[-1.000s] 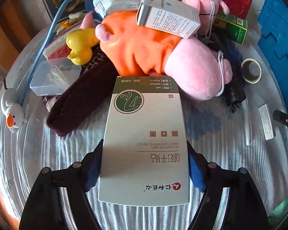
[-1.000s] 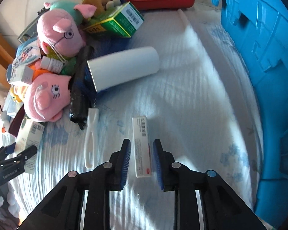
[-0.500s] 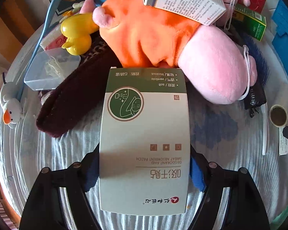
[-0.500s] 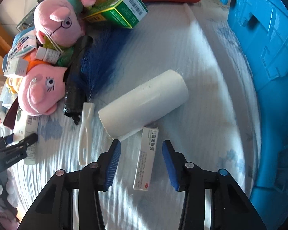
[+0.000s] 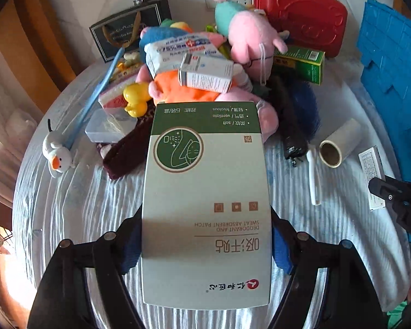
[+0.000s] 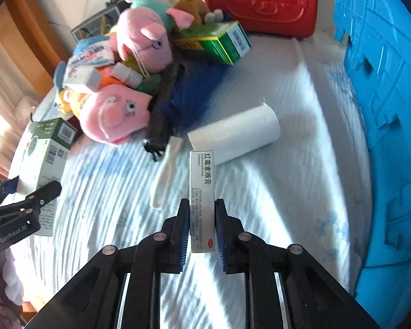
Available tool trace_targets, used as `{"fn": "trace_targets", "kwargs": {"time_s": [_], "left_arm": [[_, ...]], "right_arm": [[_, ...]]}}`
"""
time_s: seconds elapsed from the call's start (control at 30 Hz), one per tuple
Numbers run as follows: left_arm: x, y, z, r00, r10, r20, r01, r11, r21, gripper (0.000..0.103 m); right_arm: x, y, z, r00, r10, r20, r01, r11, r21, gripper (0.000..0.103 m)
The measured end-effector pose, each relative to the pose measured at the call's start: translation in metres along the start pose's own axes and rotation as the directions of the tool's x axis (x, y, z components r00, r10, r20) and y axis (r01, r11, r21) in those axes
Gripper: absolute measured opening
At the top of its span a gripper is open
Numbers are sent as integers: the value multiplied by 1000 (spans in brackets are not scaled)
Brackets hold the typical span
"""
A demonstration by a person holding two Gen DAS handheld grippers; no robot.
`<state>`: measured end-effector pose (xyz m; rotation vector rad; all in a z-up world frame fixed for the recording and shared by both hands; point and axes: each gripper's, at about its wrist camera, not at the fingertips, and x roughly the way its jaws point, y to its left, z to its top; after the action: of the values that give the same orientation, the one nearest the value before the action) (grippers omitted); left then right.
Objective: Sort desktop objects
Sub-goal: 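Carry both boxes into the blue crate and open both grippers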
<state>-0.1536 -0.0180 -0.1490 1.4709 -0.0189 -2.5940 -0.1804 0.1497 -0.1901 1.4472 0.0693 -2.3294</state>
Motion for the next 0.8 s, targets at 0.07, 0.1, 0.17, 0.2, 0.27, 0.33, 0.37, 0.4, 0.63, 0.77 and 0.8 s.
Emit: {"fn": "trace_targets", "kwargs": {"time_s": [0.07, 0.1, 0.17, 0.2, 0.27, 0.33, 0.37, 0.4, 0.63, 0.77, 0.8], "left_arm": [[-3, 13, 12, 998, -9, 68, 8, 1000, 17, 76], [-4, 25, 11, 995, -13, 102, 10, 1000, 27, 76], [-25, 33, 10, 985, -19, 171, 13, 999, 37, 76], [-36, 36, 12, 978, -29, 205, 22, 999, 38, 76], [-57, 37, 16, 963, -65, 263, 52, 997, 57, 76], [-81, 33, 17, 942, -101, 320, 77, 993, 88, 76], [-90, 31, 19, 931, -116, 347, 86, 991, 100, 76], [-99, 28, 20, 920, -132, 370, 98, 989, 110, 76], [-162, -22, 26, 838, -262, 478, 172, 959, 224, 76], [-197, -73, 31, 793, -322, 516, 193, 938, 288, 76], [-206, -89, 31, 784, -335, 523, 197, 933, 301, 76]], "right_arm": [[-8, 12, 10, 998, 7, 62, -6, 1000, -18, 17], [-19, 19, 12, 995, 7, 99, -4, 1000, -24, 17], [-40, 37, 20, 985, -4, 170, 8, 1000, -21, 17], [-54, 43, 18, 978, -6, 210, 11, 1000, -24, 17], [-86, 56, 21, 959, -26, 283, 37, 999, -34, 17], [-117, 68, 24, 933, -45, 356, 60, 998, -31, 17], [-135, 73, 24, 919, -54, 391, 71, 997, -28, 17], [-152, 77, 24, 902, -70, 425, 89, 996, -24, 17], [-244, 65, 19, 791, -213, 573, 226, 973, 49, 17], [-283, 26, 11, 732, -294, 614, 276, 953, 126, 17], [-294, 13, 8, 719, -312, 621, 284, 947, 148, 17]]}}
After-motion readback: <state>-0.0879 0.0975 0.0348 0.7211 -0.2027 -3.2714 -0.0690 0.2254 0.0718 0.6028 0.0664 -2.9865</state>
